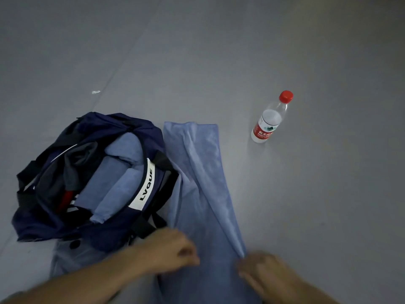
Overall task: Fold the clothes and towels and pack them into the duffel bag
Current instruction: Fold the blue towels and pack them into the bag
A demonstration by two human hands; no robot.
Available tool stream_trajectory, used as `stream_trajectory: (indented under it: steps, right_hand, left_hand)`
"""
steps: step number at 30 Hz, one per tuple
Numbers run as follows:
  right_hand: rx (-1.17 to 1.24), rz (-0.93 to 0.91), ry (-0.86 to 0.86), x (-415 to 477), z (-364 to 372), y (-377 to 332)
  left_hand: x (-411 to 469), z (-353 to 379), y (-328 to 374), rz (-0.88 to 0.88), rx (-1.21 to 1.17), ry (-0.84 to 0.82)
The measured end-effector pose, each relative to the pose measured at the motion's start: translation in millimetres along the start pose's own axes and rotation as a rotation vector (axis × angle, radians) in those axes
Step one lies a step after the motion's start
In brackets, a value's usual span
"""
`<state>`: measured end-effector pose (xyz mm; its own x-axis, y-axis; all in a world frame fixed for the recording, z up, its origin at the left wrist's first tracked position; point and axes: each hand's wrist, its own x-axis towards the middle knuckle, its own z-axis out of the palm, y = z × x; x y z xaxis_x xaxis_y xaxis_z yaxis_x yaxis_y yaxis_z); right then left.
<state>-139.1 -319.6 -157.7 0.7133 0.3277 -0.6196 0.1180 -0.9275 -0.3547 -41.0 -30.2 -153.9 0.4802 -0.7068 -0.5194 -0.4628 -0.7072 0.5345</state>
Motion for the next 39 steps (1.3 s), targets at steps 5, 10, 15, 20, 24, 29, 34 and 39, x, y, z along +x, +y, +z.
stream_trajectory:
  steps: [5,10,15,20,24,29,34,39]
  right_hand:
    - [-0.086,-0.043,0.124,93.4,-84.3,6.8]
    - [-0.095,0.044,0.216,181.5,-91.0,3.5]
    - [-0.227,0.206,0.183,173.7,-74.9,39.8]
    - [-0.348,0.264,0.169,149.5,-82.0,79.4]
    - [-0.278,0.187,0.232,149.8,-113.3,81.8]
    - [-0.144,0.120,0.287,191.1,-167.2,68.4]
    - [-0.072,0.210,0.290,263.7,-194.6,60.9]
    - [-0.093,0.238,0.328,275.8,-179.3,67.5]
  left_hand:
    - [97.9,-65.4,-23.5,-0.078,-0.057,0.559]
    - [142.0,-76.1,-60.6,-0.272,0.062,0.378]
    - [140.7,-72.0,-83.9,-0.310,0.108,0.225]
    - [145.0,-67.9,-97.2,-0.265,0.281,0.184]
    - [159.9,-90.2,-102.9,-0.254,0.279,0.219]
    - [191.5,-128.1,-117.0,-0.406,0.248,0.413]
    - [206.7,-154.8,-122.9,-0.354,0.147,0.416]
    - [220.6,-170.1,-122.9,-0.362,-0.128,0.539]
